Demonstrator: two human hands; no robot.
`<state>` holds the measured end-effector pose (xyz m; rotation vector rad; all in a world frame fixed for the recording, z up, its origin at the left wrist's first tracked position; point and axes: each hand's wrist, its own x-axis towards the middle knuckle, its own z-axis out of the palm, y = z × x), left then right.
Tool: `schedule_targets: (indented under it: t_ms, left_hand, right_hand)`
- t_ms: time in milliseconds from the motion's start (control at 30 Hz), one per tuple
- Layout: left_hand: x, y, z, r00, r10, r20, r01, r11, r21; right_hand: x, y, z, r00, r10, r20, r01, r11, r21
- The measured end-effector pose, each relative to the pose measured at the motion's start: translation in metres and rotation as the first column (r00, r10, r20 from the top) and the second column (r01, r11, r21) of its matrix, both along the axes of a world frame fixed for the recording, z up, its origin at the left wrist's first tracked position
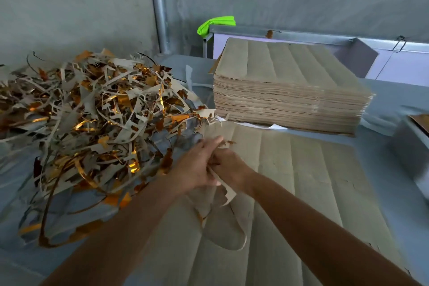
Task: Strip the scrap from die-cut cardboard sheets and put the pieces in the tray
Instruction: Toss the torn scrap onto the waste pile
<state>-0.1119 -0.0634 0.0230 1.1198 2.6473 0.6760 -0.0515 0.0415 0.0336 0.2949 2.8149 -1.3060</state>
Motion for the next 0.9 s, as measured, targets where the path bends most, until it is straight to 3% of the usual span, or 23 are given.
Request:
schedule_targets:
  t_ms: [200,300,467,600,667,733,767,833,867,900]
  left_hand:
    - [-0.014,-0.019,0.038,0.979,0.104,-0.177,-0.082,0.989,0.125]
    - [-0.035,-0.043,0.073,0.921,0.221,-0.322,-0.179,0.972,0.154]
    - [-0.076,-0.094,0.131,0.646,0.556,-0.522,-0.404,0.83,0.385]
    - [-0.1,-0.134,0.174,0.374,0.689,-0.621,-0.483,0.716,0.504]
    - [-0.111,-0.149,0.186,0.314,0.714,-0.626,-0.512,0.683,0.522]
    - [-0.119,-0.156,0.189,0.342,0.708,-0.618,-0.601,0.671,0.435]
    - [-0.118,-0.154,0.183,0.43,0.676,-0.599,-0.67,0.683,0.29]
    - [-0.119,-0.151,0.163,0.699,0.519,-0.492,-0.68,0.696,-0.233]
    - [-0.118,-0.151,0.15,0.817,0.466,-0.341,-0.577,0.66,-0.481]
    - [-0.116,-0.151,0.142,0.868,0.468,-0.166,-0.459,0.629,-0.628]
  right_hand:
    - [0.01,0.003,0.032,0.978,-0.138,-0.154,0.057,0.896,-0.44]
    - [0.012,0.004,0.05,0.934,-0.248,-0.259,0.079,0.846,-0.527]
    - [0.021,0.011,0.062,0.874,-0.371,-0.313,0.131,0.802,-0.583]
    - [0.036,0.023,0.05,0.883,-0.396,-0.254,0.216,0.82,-0.53]
    - [0.044,0.031,0.043,0.874,-0.428,-0.23,0.256,0.808,-0.53]
    - [0.052,0.037,0.038,0.872,-0.448,-0.2,0.293,0.803,-0.52]
    - [0.056,0.039,0.035,0.873,-0.451,-0.184,0.307,0.803,-0.511]
    - [0.065,0.044,0.03,0.876,-0.455,-0.157,0.331,0.807,-0.488]
    - [0.069,0.047,0.029,0.877,-0.456,-0.148,0.343,0.812,-0.473]
    - [0.074,0.05,0.028,0.878,-0.458,-0.142,0.352,0.817,-0.457]
